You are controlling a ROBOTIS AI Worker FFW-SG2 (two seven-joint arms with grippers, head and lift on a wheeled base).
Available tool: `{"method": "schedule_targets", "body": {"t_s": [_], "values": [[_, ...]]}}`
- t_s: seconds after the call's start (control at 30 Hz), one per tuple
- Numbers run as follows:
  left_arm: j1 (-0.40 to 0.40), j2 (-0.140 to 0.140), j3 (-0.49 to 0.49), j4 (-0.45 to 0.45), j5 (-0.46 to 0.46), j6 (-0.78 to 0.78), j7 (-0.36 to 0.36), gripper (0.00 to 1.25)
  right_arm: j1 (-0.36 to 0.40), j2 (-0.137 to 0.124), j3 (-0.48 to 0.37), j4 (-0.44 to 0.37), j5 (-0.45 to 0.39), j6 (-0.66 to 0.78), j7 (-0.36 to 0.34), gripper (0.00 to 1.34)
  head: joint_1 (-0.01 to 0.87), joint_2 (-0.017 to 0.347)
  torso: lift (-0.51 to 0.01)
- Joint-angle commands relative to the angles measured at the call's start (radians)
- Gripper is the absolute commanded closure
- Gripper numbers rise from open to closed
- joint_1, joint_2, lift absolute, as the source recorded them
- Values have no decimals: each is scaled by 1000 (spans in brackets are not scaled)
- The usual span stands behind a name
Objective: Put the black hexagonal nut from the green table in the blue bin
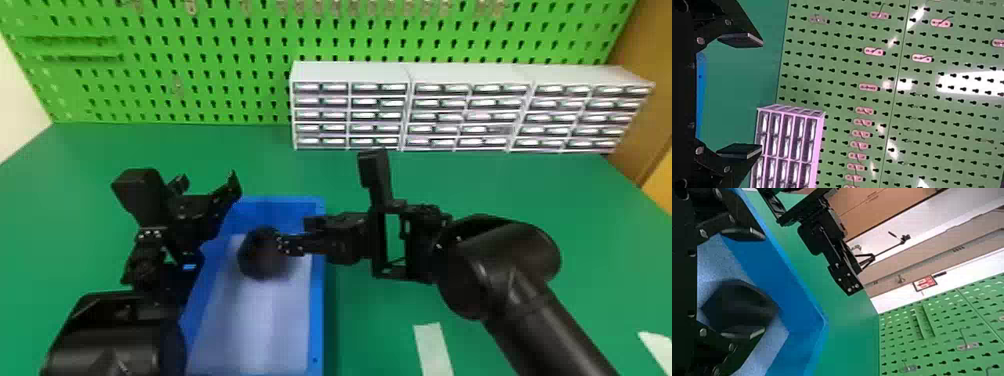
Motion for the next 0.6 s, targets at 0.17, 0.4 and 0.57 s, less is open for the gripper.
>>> {"method": "schedule_targets", "body": {"t_s": [0.17,0.4,0.57], "values": [[2,0,-2,0,1,0,0,321,19,5,-72,-9,15,-26,2,78,686,51,-97],[2,0,-3,0,1,0,0,321,35,6,-125,-38,57,-26,2,78,686,51,-97],[2,0,-3,0,1,0,0,321,50,11,-161,-64,100,-26,2,79,686,51,-97]]}}
